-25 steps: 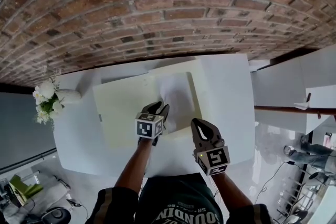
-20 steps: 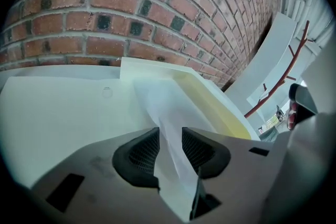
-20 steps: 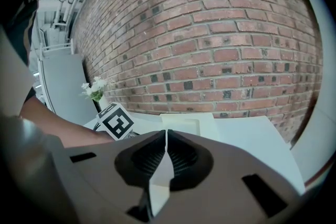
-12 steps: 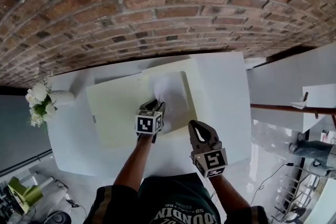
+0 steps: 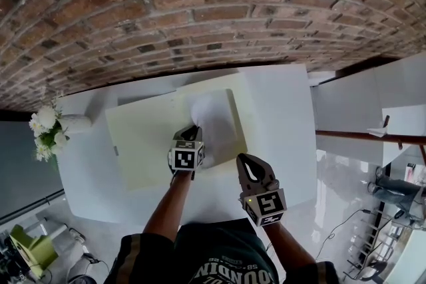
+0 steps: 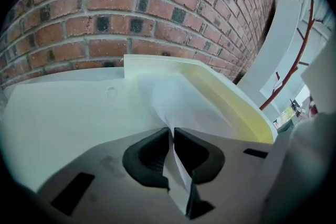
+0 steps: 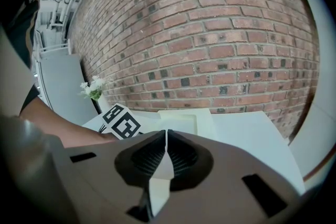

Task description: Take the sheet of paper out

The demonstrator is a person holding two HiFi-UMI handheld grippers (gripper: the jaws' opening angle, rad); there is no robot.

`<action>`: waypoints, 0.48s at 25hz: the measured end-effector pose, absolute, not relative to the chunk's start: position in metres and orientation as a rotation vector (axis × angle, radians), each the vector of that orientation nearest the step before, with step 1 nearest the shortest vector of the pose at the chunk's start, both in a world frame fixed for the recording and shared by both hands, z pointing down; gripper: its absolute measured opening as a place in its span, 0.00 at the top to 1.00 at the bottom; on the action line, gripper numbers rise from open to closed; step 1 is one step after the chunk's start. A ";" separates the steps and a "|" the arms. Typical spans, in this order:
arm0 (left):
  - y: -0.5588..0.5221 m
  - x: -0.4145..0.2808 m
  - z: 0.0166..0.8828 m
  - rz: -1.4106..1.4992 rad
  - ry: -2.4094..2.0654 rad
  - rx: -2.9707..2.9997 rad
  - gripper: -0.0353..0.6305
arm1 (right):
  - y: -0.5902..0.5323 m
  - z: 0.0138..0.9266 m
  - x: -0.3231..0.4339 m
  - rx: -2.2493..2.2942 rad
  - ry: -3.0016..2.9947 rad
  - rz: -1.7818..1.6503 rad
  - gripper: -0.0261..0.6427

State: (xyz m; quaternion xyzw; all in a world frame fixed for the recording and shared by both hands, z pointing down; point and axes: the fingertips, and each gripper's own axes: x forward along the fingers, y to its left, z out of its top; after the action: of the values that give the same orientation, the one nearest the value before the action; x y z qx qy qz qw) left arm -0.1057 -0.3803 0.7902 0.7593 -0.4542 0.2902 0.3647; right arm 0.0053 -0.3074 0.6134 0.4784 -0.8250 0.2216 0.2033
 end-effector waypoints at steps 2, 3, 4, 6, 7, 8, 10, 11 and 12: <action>-0.381 -0.107 0.791 0.740 -1.181 1.949 0.90 | -0.307 0.614 0.005 1.335 -2.302 0.620 0.86; -0.381 -0.107 0.791 0.734 -1.187 1.946 0.91 | -0.306 0.614 0.005 1.335 -2.301 0.620 0.86; -0.381 -0.108 0.791 0.727 -1.192 1.943 0.91 | -0.306 0.614 0.006 1.335 -2.301 0.621 0.86; -0.381 -0.109 0.791 0.716 -1.198 1.939 0.92 | -0.305 0.614 0.006 1.335 -2.299 0.620 0.86; -0.381 -0.109 0.791 0.715 -1.200 1.939 0.92 | -0.305 0.614 0.007 1.335 -2.298 0.621 0.86; -0.381 -0.109 0.791 0.715 -1.201 1.939 0.92 | -0.304 0.614 0.007 1.335 -2.298 0.622 0.86; -0.381 -0.110 0.791 0.707 -1.204 1.936 0.93 | -0.304 0.614 0.007 1.336 -2.299 0.623 0.86; -0.381 -0.110 0.790 0.697 -1.205 1.933 0.93 | -0.303 0.613 0.007 1.336 -2.299 0.622 0.86; -0.381 -0.110 0.790 0.683 -1.207 1.929 0.93 | -0.303 0.613 0.007 1.336 -2.299 0.622 0.86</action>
State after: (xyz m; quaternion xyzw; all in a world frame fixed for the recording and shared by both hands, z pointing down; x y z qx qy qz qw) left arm -0.1103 -0.3814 0.7897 0.7531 -0.4713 0.2667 0.3736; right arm 0.0067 -0.3030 0.6132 0.4790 -0.8242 0.2229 0.2037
